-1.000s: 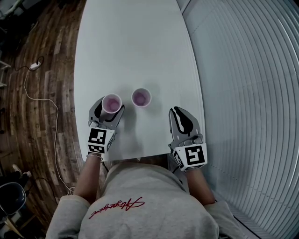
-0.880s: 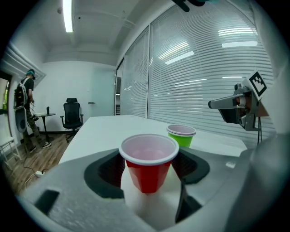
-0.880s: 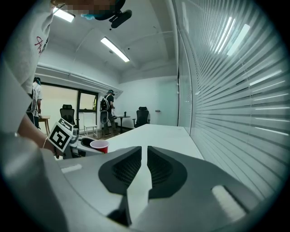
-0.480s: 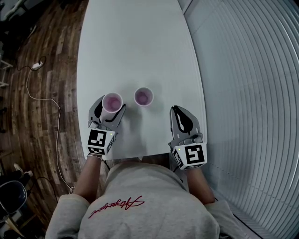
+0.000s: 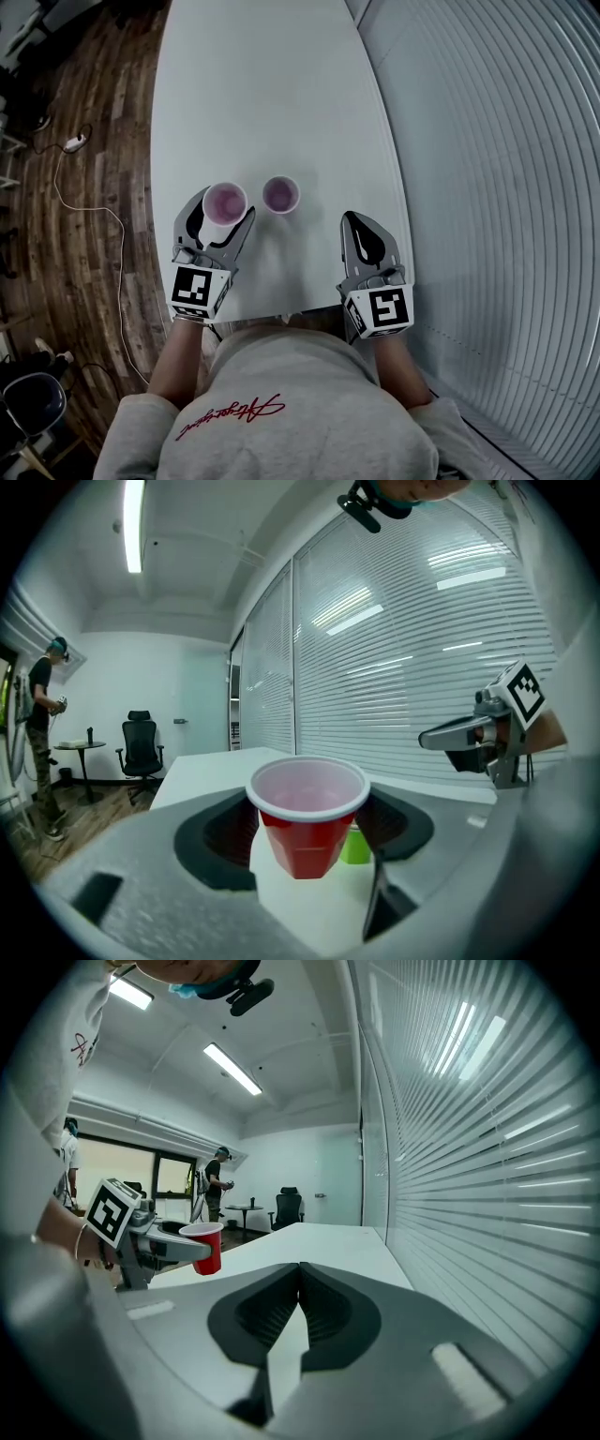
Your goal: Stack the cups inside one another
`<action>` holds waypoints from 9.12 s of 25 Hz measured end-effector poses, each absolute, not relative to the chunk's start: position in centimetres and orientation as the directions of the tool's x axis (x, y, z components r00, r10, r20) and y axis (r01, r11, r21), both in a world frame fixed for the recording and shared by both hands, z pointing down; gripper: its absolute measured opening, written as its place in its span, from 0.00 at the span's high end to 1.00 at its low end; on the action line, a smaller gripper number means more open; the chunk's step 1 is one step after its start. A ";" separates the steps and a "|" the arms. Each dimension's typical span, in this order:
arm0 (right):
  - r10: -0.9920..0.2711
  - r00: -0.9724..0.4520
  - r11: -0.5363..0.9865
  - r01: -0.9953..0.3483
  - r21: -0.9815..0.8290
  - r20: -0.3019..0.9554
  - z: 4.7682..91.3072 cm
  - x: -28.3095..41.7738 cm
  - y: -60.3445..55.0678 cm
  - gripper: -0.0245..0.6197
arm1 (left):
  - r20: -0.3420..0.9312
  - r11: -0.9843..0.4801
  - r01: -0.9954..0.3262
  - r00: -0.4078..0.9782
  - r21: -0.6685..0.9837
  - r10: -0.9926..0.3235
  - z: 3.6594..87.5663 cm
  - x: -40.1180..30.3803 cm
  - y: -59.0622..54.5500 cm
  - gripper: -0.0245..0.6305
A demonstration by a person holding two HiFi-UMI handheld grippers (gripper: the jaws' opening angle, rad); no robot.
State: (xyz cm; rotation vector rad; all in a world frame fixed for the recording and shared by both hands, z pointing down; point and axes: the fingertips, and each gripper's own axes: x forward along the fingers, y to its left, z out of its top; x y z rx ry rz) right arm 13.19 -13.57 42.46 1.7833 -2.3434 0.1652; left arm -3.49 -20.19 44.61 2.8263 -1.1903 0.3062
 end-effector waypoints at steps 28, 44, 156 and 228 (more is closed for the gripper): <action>-0.954 -0.201 0.210 -0.978 0.016 0.222 43.2 18.4 -12.1 0.97 | 0.155 -0.783 -0.621 0.773 -0.012 -0.615 42.5 5.8 -20.9 0.49; -0.959 -0.164 0.172 -0.985 0.017 0.229 42.5 18.6 -11.1 0.97 | 0.216 -0.804 -0.594 0.785 -0.006 -0.581 44.9 6.2 -20.7 0.49; -0.926 -0.293 0.298 -0.955 -0.017 0.239 41.8 14.9 -14.8 0.97 | 0.166 -0.814 -0.580 0.807 0.041 -0.567 42.9 3.2 -18.8 0.33; -0.897 -0.415 0.418 -0.908 -0.015 0.155 40.5 11.3 -16.0 0.97 | 0.045 -0.606 -0.795 0.605 -0.015 -0.795 37.6 -3.8 -18.0 0.96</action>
